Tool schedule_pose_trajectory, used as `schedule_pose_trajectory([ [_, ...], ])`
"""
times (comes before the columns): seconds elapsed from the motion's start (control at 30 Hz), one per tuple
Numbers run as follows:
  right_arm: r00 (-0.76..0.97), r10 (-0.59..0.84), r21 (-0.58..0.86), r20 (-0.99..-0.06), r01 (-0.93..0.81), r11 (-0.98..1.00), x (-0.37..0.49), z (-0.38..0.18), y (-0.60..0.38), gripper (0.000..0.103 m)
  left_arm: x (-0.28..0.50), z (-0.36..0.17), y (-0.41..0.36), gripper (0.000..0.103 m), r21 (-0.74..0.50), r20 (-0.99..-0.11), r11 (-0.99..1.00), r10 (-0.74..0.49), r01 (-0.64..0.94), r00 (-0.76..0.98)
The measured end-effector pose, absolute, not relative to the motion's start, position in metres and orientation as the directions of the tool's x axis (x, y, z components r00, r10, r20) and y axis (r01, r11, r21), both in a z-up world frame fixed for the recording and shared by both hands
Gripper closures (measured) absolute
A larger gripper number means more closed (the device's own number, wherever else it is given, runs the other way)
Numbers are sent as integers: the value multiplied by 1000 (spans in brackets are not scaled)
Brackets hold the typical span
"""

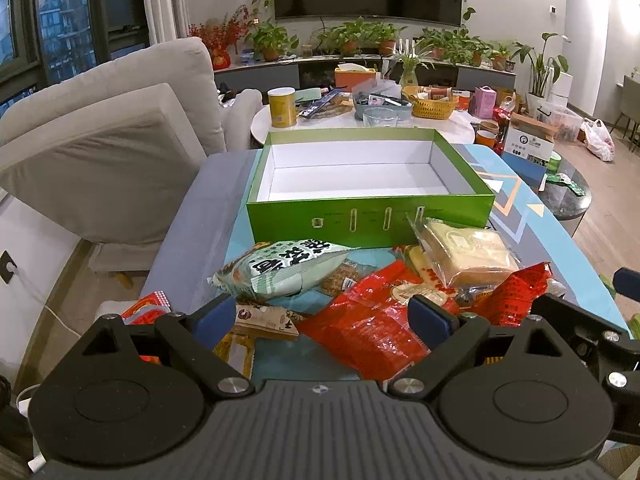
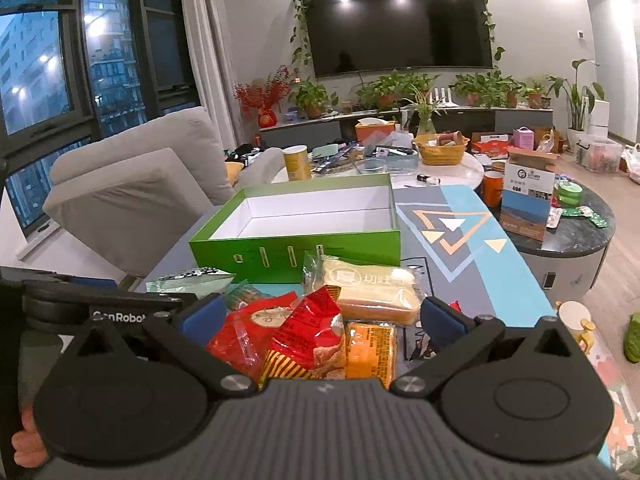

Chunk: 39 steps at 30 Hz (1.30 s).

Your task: Organize snacks

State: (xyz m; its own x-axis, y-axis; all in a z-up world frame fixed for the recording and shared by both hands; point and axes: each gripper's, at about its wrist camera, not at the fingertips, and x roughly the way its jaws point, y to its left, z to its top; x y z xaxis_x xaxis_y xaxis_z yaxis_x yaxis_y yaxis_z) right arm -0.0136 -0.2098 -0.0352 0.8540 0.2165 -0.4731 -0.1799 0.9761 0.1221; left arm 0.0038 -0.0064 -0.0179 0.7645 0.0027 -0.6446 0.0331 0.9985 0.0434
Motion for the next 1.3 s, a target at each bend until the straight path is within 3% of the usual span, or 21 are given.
schedule_pose_trajectory([
  [1.3,834,216,101,-509,-191,976,-4,-44,-200,23,11,-32,4,11,43,-682,999,39,-13,730],
])
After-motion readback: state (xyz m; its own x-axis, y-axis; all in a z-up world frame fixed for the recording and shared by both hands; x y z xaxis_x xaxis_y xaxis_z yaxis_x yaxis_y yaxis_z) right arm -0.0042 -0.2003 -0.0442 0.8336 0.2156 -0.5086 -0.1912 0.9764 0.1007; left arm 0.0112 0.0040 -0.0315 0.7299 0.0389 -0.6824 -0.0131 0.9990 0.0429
